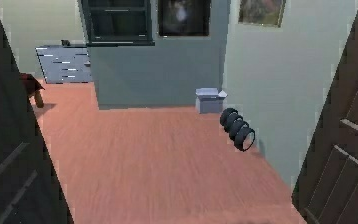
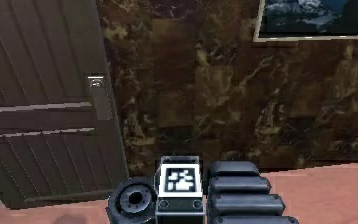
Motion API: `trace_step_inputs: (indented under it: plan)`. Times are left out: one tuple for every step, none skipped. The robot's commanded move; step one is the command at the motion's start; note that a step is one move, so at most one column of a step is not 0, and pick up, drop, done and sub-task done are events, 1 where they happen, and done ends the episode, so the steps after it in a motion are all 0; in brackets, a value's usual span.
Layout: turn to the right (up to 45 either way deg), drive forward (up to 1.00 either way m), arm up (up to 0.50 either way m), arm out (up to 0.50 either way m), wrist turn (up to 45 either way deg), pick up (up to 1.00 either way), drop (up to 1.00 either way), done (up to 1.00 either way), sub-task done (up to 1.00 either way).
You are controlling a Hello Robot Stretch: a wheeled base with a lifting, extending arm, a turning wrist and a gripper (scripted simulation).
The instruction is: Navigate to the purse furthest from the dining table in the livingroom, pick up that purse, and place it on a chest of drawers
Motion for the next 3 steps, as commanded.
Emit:
trace_step_inputs:
  plan:
    - [-3.0,0.00,0.00,0.00,0.0,0.00,0.00,0.00,0.00]
    - [0.0,0.30,0.00,0.00,0.0,0.00,0.00,0.00,0.00]
    - [-21.0,0.00,0.00,0.00,0.0,0.00,0.00,0.00,0.00]
